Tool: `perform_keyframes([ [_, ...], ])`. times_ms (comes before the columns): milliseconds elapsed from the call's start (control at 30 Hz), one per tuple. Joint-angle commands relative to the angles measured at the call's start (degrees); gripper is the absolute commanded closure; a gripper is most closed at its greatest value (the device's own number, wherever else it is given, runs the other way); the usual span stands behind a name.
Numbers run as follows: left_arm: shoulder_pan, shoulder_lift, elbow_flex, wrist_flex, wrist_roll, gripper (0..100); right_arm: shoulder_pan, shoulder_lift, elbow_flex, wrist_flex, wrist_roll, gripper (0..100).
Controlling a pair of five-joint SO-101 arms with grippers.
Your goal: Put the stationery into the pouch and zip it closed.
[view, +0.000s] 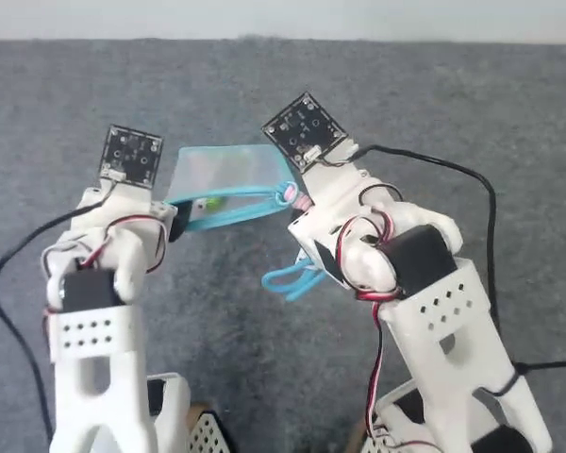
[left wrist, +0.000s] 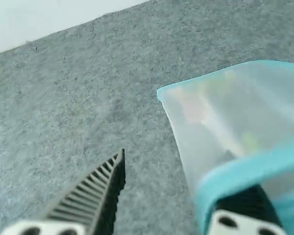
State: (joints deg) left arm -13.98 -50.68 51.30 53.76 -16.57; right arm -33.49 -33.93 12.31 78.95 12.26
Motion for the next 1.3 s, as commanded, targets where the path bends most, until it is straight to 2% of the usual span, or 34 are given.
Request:
perform_keyframes([
  [0, 0.4, 3.5, -0.4, -3.8, 3.3, 77, -0.8, -2.9, -0.5, 0.1, 0.8, 99.1],
  [167, 3.0, 3.5, -0.8, -3.5, 4.7, 85, -1.0, -2.9, 5.5, -2.6, 0.8, 95.3],
  [267, 4.0, 3.5, -1.6, -3.5, 8.4, 89, -1.0, -3.6, 12.7, -7.0, 0.8, 82.1],
  [367, 3.5, 4.0, -4.7, -1.1, 8.8, 93, -0.9, -3.6, 17.9, -9.7, 2.1, 68.8],
  [467, 3.1, 4.0, -8.3, 2.8, 10.2, 94, -0.9, -3.6, 20.7, -10.3, 6.5, 62.8],
  [600, 3.1, 4.0, -11.6, 6.8, 10.3, 95, -0.7, -4.4, 25.3, -15.9, 8.4, 62.3],
  [900, 3.3, 4.1, -18.1, 15.6, 9.0, 95, -0.4, -13.4, 43.5, -41.4, 15.5, 62.7],
  [1033, 3.3, 4.1, -18.3, 16.1, 9.0, 95, 3.7, -10.5, 43.8, -41.4, 16.7, 62.7],
  [1167, 3.4, 4.1, -18.2, 16.2, 9.0, 95, 7.7, -5.9, 38.6, -42.1, 12.8, 62.7],
  [1267, 3.6, 4.1, -18.2, 16.3, 9.0, 95, 8.0, -1.2, 33.1, -42.0, 9.9, 62.7],
])
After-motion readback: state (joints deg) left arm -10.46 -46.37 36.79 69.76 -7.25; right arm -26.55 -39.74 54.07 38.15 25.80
